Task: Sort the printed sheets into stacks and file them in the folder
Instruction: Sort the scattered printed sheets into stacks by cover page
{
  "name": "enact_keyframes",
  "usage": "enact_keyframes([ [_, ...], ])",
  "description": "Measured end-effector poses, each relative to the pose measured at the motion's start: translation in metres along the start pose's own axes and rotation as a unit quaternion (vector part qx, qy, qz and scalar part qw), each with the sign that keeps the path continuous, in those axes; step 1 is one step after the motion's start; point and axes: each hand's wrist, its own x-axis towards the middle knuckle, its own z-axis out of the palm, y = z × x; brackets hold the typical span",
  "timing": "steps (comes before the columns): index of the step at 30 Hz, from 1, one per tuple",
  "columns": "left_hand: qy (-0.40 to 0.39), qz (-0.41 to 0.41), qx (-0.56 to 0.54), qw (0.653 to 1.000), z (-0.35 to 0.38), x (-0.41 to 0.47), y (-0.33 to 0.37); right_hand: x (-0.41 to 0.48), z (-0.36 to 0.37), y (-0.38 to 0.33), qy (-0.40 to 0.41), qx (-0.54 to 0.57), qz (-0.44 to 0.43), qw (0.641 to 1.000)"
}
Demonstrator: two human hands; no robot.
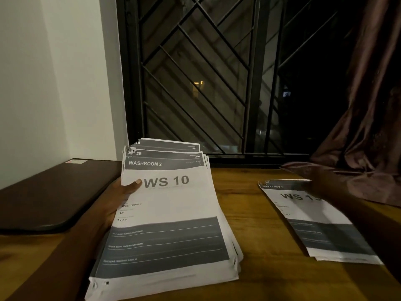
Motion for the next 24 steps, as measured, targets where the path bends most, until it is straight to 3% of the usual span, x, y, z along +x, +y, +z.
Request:
enact_keyframes([
  [2,0.004,0.005,-0.005,1.0,0.003,-0.001,0.0,-0.043,-0.006,-0.066,-0.031,0.137,-0.072,0.987],
  [5,0.001,0.01,-0.021,1.0,0.006,-0.005,0.0,-0.099,0.007,-0.146,-0.129,0.325,-0.087,0.933],
  [8,-0.011,0.012,-0.044,0.999,0.008,-0.012,0.002,-0.125,0.031,-0.188,-0.195,0.359,-0.098,0.908],
  [13,-0.067,-0.02,-0.08,0.994,0.011,-0.016,0.009,-0.121,0.044,-0.199,-0.163,0.43,-0.058,0.886],
  [17,-0.082,0.006,-0.061,0.995,0.009,-0.008,0.008,-0.106,0.051,-0.186,-0.17,0.457,-0.046,0.872],
  [24,-0.037,0.013,-0.036,0.999,0.003,0.0,0.0,-0.08,0.023,-0.161,-0.093,0.424,0.004,0.901],
])
